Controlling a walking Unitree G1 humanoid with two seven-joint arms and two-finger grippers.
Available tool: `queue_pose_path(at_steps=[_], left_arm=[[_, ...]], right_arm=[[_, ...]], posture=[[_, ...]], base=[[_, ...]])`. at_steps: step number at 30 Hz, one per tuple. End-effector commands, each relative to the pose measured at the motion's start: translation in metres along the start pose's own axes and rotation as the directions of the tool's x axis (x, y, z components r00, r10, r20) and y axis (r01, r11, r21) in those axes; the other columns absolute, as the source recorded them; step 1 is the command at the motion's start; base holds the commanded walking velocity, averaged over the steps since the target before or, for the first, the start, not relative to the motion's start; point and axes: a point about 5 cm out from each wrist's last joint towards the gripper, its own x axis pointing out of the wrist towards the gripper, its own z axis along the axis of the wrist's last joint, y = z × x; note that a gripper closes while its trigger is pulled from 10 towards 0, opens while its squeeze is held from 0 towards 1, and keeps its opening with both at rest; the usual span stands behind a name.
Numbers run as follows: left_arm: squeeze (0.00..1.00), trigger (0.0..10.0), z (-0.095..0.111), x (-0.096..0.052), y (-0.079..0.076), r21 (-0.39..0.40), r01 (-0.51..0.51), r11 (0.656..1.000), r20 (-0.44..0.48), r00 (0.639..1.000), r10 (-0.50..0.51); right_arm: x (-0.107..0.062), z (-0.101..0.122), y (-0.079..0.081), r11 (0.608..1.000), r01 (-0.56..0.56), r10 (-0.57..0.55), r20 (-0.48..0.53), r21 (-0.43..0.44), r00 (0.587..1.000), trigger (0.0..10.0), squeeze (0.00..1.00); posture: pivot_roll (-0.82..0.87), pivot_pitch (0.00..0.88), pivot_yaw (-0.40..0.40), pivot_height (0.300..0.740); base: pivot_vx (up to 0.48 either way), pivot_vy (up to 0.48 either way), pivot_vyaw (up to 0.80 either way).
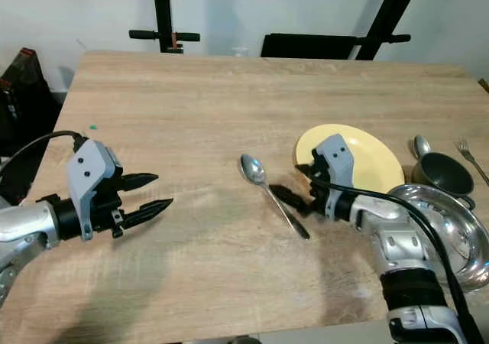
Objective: Setting the table
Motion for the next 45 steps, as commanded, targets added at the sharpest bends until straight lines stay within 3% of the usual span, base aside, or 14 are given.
queue_pose_path(at_steps=[1, 9, 15, 21, 22, 23, 24, 26, 27, 36, 45], left_arm=[[0.03, 10.0, -0.006, 0.000, -0.001, -0.005, 0.008, 1.000, -0.025, 1.000, -0.008], [0.03, 10.0, -0.007, 0.000, 0.000, -0.007, 0.002, 1.000, -0.024, 1.000, -0.002], [0.03, 10.0, -0.008, 0.000, -0.001, -0.007, -0.004, 1.000, -0.024, 1.000, 0.003], [0.03, 10.0, -0.009, 0.000, -0.001, -0.009, -0.007, 1.000, -0.024, 1.000, 0.007], [0.03, 10.0, -0.009, 0.000, -0.001, -0.009, -0.008, 1.000, -0.024, 1.000, 0.008], [0.03, 10.0, -0.009, 0.000, -0.001, -0.008, -0.008, 1.000, -0.024, 1.000, 0.008], [0.03, 10.0, -0.009, 0.001, -0.001, -0.009, -0.009, 1.000, -0.023, 1.000, 0.009], [0.03, 10.0, -0.009, 0.001, -0.002, -0.009, -0.010, 1.000, -0.022, 1.000, 0.009], [0.03, 10.0, -0.009, 0.001, -0.001, -0.009, -0.010, 1.000, -0.022, 1.000, 0.010], [0.03, 10.0, -0.010, 0.001, -0.002, -0.010, -0.021, 1.000, -0.019, 1.000, 0.021], [0.03, 10.0, -0.009, 0.002, -0.002, -0.009, -0.026, 1.000, -0.017, 1.000, 0.026]], right_arm=[[-0.002, -0.009, 0.001, 1.000, -0.023, 0.023, -0.046, -0.003, 0.999, 10.0, 0.00], [0.011, -0.026, 0.005, 1.000, -0.017, 0.017, -0.094, 0.002, 0.995, 10.0, 0.00], [0.025, -0.043, 0.018, 0.998, -0.060, 0.056, -0.170, -0.021, 0.984, 10.0, 0.00], [0.034, -0.043, 0.027, 0.993, -0.116, 0.110, -0.159, -0.029, 0.981, 10.0, 0.00], [0.036, -0.044, 0.028, 0.992, -0.124, 0.116, -0.165, -0.036, 0.979, 9.1, 0.00], [0.037, -0.045, 0.029, 0.991, -0.127, 0.119, -0.170, -0.041, 0.978, 9.1, 0.00], [0.038, -0.046, 0.030, 0.989, -0.138, 0.127, -0.181, -0.051, 0.975, 1.1, 0.00], [0.040, -0.048, 0.032, 0.986, -0.152, 0.137, -0.192, -0.063, 0.972, 1.1, 0.00], [0.040, -0.049, 0.033, 0.985, -0.156, 0.140, -0.196, -0.067, 0.970, 0.0, 0.00], [0.046, -0.048, 0.033, 0.984, -0.162, 0.144, -0.199, -0.079, 0.969, 0.0, 0.00], [0.067, -0.039, 0.049, 0.972, -0.219, 0.204, -0.156, -0.086, 0.967, 0.0, 0.00]], posture=[[-0.07, 0.057, 0.029, 0.740], [-0.07, 0.057, 0.026, 0.740], [-0.06, 0.053, 0.022, 0.740], [-0.05, 0.052, 0.021, 0.740], [-0.06, 0.051, 0.019, 0.740], [-0.06, 0.051, 0.019, 0.740], [-0.05, 0.050, 0.017, 0.740], [-0.05, 0.050, 0.017, 0.740], [-0.05, 0.050, 0.017, 0.740], [-0.05, 0.043, 0.011, 0.740], [-0.05, 0.041, 0.012, 0.740]], base=[[0.000, 0.000, 0.00], [0.000, 0.000, 0.00], [0.000, 0.000, 0.00], [0.000, 0.000, 0.00], [0.000, 0.000, 0.00], [0.000, 0.000, 0.00], [0.000, 0.000, 0.00], [0.000, 0.000, 0.00], [0.000, 0.000, 0.00], [0.000, 0.000, 0.00], [0.000, 0.000, 0.00]])
